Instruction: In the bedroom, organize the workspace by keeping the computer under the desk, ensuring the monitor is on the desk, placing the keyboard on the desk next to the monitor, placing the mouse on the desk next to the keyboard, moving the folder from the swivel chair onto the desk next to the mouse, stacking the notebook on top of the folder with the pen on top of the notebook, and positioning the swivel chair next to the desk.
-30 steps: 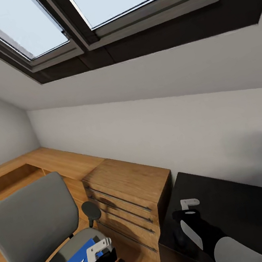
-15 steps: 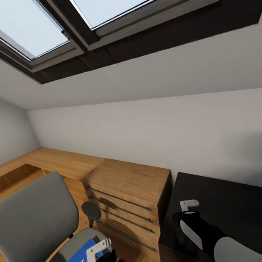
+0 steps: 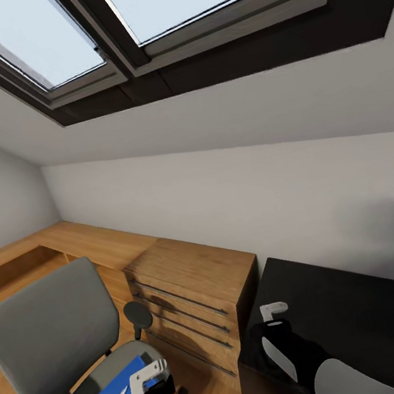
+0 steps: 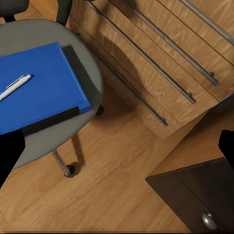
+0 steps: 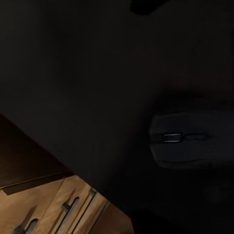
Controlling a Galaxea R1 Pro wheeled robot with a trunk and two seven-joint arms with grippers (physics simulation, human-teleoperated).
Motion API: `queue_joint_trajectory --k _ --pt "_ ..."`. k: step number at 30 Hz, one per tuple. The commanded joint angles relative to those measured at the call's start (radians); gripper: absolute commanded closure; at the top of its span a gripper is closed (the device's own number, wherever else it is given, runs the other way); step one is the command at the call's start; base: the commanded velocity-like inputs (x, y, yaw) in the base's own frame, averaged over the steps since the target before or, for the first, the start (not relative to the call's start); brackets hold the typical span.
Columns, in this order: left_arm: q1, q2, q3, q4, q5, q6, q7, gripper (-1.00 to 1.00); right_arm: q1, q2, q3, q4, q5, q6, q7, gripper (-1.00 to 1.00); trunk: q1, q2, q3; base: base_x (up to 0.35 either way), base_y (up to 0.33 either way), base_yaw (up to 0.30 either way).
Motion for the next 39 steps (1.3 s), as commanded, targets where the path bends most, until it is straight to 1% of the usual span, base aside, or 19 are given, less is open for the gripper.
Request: queue_joint_trajectory --k 1,12,19,23,39 --pt "0.0 0.0 -0.001 -0.002 0.01 0.002 0.009 -1.0 -0.001 -0.001 0.01 -0.002 -0.009 0.005 -0.009 -1.0 0.0 -0.001 -0.001 -0.105 0.021 0.0" --pt "0.0 -0.001 -0.002 -0.004 0.011 0.003 0.008 -1.0 -0.001 -0.003 0.012 -0.003 -0.01 0.006 -0.009 -1.0 0.0 -0.001 -0.001 -0.031 0.006 0.0" --pt "-0.001 -0.002 -0.002 -0.008 0.012 0.002 0.008 -1.0 -0.001 -0.004 0.012 -0.003 -0.01 0.009 -0.009 -1.0 0.027 -0.05 -0.023 0.0 0.0 0.0" --pt "-0.001 -0.003 -0.002 -0.009 0.012 0.001 0.009 -1.0 -0.001 -0.002 0.012 -0.003 -0.011 0.033 -0.009 -1.0 0.042 -0.078 -0.036 0.0 0.0 0.0" --pt "-0.001 -0.002 -0.002 -0.009 0.012 0.001 0.009 -1.0 -0.001 -0.002 0.012 -0.002 -0.013 0.067 -0.009 -1.0 0.103 -0.19 -0.086 0.0 0.0 0.0"
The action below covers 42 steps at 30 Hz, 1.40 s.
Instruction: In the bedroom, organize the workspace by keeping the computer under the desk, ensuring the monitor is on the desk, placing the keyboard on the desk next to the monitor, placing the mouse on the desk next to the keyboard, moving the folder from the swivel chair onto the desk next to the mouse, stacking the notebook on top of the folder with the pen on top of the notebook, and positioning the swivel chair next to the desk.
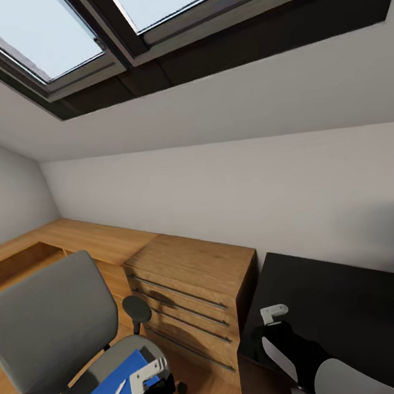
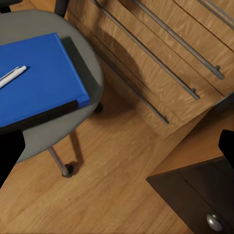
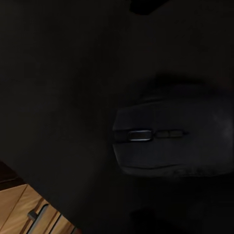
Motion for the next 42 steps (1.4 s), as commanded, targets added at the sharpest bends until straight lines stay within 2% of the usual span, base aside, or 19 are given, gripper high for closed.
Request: queue_joint_trajectory --k 1,18,30,42 --pt "0.0 0.0 -0.001 -0.002 0.011 0.001 0.009 -1.0 -0.001 -0.001 0.008 -0.001 -0.01 0.005 -0.009 -1.0 0.004 -0.008 -0.004 0.0 0.0 0.0" --pt "0.0 0.0 -0.001 -0.002 0.011 0.001 0.009 -1.0 -0.001 -0.001 0.009 -0.001 -0.011 0.021 -0.009 -1.0 0.069 -0.127 -0.058 0.0 0.0 0.0" --pt "0.0 0.0 -0.001 -0.002 0.011 0.002 0.009 -1.0 -0.001 -0.001 0.008 -0.001 -0.012 0.021 -0.009 -1.0 0.069 -0.127 -0.058 -0.003 0.0 0.0" --pt "0.0 0.001 -0.001 -0.002 0.011 0.003 0.009 -1.0 -0.001 -0.001 0.009 -0.001 -0.011 0.02 -0.009 -1.0 0.069 -0.127 -0.058 -0.11 0.0 0.0"
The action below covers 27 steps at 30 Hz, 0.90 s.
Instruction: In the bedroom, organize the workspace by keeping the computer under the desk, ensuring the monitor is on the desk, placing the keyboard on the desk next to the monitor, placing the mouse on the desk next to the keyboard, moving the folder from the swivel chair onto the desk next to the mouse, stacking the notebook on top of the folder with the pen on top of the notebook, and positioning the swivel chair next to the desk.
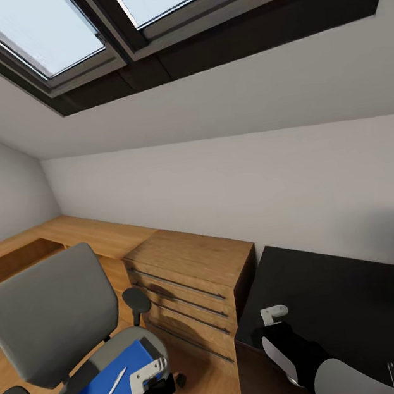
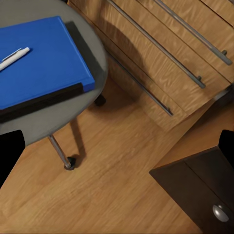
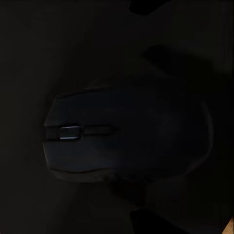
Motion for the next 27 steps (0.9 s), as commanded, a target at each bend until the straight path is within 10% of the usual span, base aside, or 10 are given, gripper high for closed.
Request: queue_joint_trajectory --k 1,27 --pt "0.0 0.0 -0.001 -0.002 0.011 0.001 0.009 -1.0 -0.001 -0.001 0.009 -0.001 -0.01 0.004 -0.009 -1.0 0.0 -0.001 -0.001 -0.011 0.0 0.0" --pt "0.0 0.001 0.001 0.003 0.01 0.0 0.009 -1.0 -0.001 -0.001 0.009 -0.001 -0.009 0.004 -0.009 -1.0 0.0 -0.001 -0.001 0.007 0.0 0.0"
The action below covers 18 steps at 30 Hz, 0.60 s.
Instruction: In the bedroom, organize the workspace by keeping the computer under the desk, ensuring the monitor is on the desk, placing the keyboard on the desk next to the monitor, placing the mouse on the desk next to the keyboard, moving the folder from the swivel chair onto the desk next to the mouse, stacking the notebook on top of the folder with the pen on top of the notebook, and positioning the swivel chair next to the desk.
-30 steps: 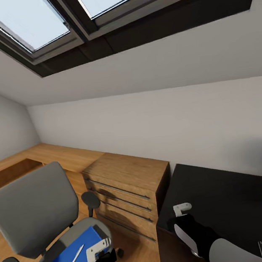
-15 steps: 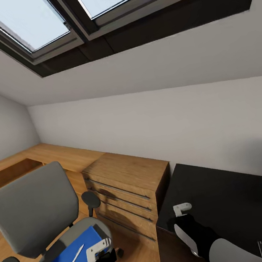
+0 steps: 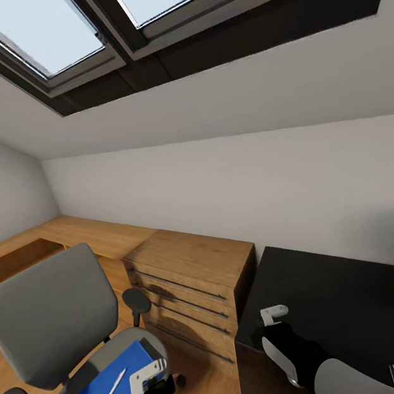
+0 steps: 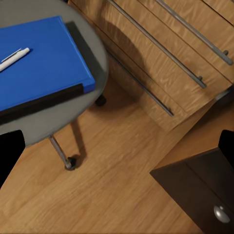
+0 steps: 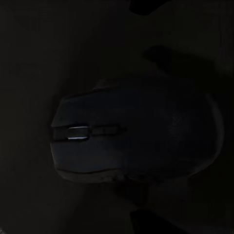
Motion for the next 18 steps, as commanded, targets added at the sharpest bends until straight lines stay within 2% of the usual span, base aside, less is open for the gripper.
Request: queue_joint_trajectory --k 1,12,16,18 --pt "0.0 0.0 -0.001 -0.001 0.01 0.001 0.01 -1.0 -0.001 -0.001 0.008 -0.001 -0.01 0.004 -0.009 -1.0 0.0 -0.001 -0.001 0.132 0.0 0.0" --pt "0.0 0.0 0.0 0.0 0.011 0.002 0.009 -1.0 -0.001 -0.001 0.009 -0.001 -0.009 0.004 -0.009 -1.0 0.0 -0.001 -0.001 0.043 0.0 0.0" --pt "0.0 -0.001 -0.001 -0.002 0.011 0.001 0.01 -1.0 -0.001 -0.001 0.009 -0.001 -0.009 0.004 -0.009 -1.0 0.016 -0.029 -0.014 0.003 0.0 0.0" --pt "0.0 -0.001 -0.001 -0.003 0.011 0.001 0.01 -1.0 -0.001 -0.001 0.009 -0.001 -0.009 0.004 -0.009 -1.0 0.016 -0.029 -0.014 0.0 0.0 0.0"
